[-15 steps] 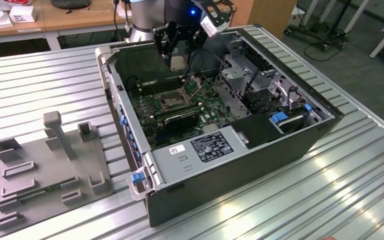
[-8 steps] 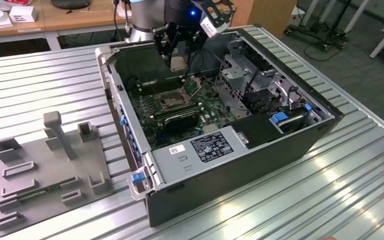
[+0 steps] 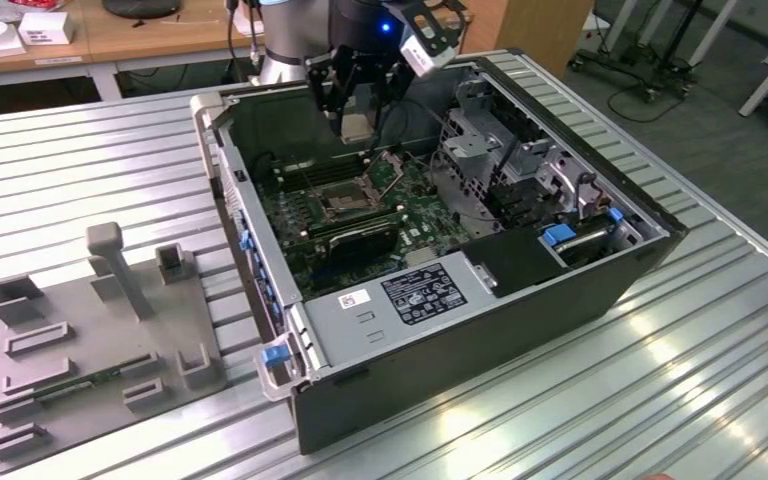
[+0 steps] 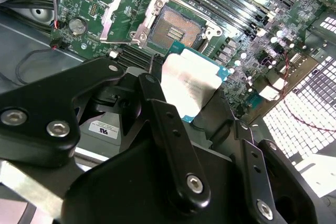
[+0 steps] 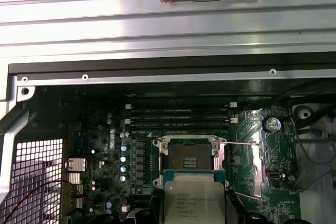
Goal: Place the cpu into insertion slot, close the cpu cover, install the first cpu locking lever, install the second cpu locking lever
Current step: 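Place the cpu into insertion slot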
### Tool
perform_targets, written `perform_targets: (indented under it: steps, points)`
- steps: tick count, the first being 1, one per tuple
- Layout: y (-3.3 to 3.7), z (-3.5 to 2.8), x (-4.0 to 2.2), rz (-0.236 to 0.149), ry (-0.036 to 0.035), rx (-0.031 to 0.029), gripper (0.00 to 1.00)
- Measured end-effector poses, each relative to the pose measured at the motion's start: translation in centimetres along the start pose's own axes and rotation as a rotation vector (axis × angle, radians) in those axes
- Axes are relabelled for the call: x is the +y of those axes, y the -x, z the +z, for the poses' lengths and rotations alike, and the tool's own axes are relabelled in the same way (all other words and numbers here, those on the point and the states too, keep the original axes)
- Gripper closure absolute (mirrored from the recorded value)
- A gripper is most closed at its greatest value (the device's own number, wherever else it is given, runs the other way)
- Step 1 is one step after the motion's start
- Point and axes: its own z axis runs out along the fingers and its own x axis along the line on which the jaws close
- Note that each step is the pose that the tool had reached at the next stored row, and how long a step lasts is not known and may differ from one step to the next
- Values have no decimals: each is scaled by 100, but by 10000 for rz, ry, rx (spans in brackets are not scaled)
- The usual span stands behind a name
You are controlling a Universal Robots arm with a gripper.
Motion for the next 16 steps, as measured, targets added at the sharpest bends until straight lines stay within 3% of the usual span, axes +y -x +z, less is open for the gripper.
perform_targets:
  steps: [11, 16]
  points:
    - [2, 95, -9, 0, -1, 1, 46]
    - [2, 99, -9, 1, -2, 1, 46]
